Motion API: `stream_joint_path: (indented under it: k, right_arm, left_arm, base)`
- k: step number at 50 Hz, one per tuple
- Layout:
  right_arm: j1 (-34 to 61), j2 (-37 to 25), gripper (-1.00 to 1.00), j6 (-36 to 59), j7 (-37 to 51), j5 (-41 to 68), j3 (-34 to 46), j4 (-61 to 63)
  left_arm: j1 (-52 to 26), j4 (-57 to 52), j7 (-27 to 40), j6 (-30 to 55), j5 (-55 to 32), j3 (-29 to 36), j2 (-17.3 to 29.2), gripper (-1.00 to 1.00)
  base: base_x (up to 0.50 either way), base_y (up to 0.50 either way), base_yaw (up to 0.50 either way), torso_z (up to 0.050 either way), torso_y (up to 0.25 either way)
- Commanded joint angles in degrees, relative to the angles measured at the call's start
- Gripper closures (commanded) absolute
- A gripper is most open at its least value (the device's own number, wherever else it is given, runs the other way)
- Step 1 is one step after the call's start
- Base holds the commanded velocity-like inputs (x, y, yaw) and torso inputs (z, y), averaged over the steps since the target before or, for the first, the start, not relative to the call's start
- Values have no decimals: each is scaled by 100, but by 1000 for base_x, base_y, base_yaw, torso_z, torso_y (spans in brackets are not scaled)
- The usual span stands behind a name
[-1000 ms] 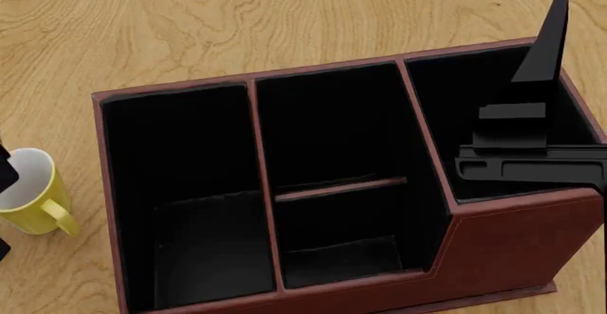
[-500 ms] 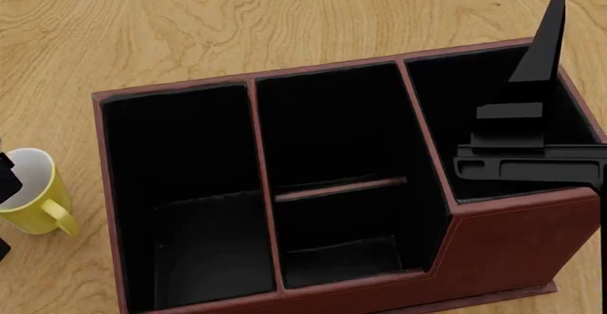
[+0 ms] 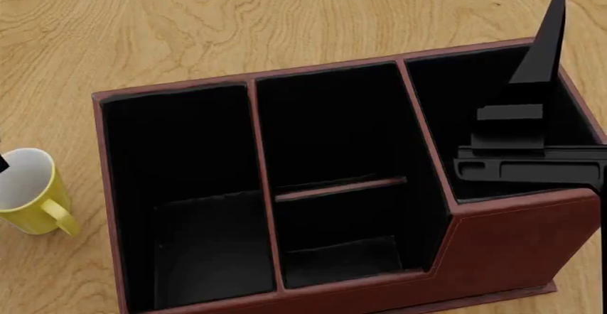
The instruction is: Pick up the book and place it in the back compartment of the caddy.
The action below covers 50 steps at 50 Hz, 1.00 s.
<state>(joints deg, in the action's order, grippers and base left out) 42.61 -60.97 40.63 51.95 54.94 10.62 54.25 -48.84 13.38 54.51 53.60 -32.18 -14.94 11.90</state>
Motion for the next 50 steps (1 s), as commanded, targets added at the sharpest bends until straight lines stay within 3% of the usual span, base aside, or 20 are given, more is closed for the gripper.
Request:
stream_joint_path:
  k: [1,50]
  right_arm:
    - [28,-4,-100,9,4,7,25,0]
    - [-116,-127,-100,-133,86,75,-56,61]
  left_arm:
    - [0,-165,92,-63,-175,-7,16,100]
    - [-185,-1868,444,491,-401,72,516,100]
  base:
    - [0,0,0,0,0]
    - [0,0,0,0,1]
